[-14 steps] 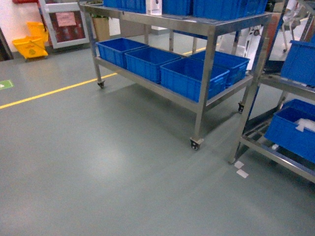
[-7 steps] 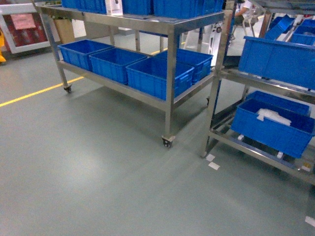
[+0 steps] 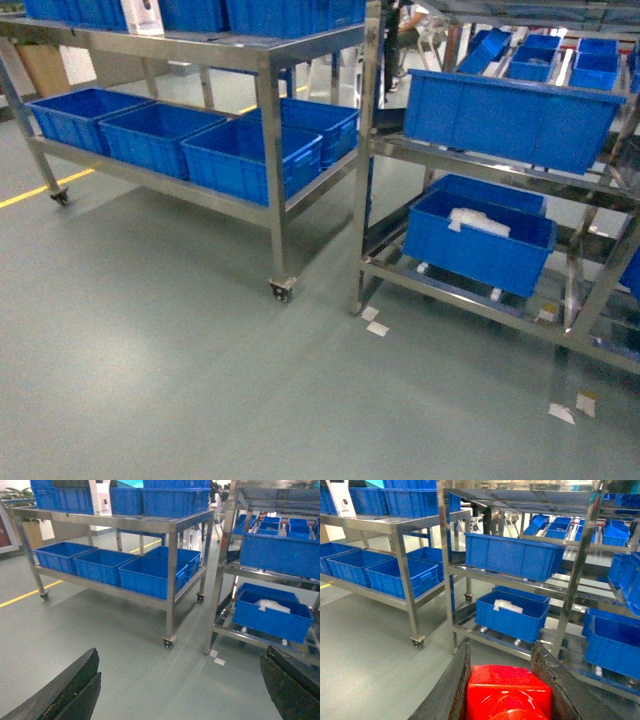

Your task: Pick red block from blue box to shelf

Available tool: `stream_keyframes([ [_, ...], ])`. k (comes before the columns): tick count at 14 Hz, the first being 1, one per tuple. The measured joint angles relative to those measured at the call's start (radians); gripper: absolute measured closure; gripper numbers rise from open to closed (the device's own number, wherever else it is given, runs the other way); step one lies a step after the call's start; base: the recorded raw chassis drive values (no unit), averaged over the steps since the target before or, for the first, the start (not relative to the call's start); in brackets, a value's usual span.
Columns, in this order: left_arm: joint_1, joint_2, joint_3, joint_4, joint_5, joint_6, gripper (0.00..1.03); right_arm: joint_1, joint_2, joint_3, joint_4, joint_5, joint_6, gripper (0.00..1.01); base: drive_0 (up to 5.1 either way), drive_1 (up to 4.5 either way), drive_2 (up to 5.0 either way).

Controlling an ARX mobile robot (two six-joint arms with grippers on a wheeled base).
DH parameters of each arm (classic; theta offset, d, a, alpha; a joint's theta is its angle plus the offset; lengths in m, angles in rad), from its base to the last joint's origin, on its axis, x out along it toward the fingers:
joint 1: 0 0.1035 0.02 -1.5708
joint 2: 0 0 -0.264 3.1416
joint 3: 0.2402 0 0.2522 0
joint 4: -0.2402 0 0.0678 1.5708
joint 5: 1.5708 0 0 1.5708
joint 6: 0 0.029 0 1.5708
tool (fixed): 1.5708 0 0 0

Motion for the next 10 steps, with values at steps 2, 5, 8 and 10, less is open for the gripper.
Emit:
stream_keyframes([
  [2,0.000,0.000,0.000,0.000,0.000,0.000,0.05,0.000,0.000,0.000,0.000,0.000,0.000,0.72,-1.5,-1.48,-1.5],
  [5,0.000,0.000,0.000,0.000,0.000,0.000,0.05,0.000,0.000,0.000,0.000,0.000,0.000,0.72,-1.5,-1.55,-1.5],
  [8,0.000,0.000,0.000,0.000,0.000,0.000,0.05,0.000,0.000,0.000,0.000,0.000,0.000,0.72,-1.5,-1.55,-1.5],
  [10,0.000,0.000,0.000,0.000,0.000,0.000,0.05,0.000,0.000,0.000,-0.001,0.000,0.000,0.72,-1.5,-1.55,-1.5],
])
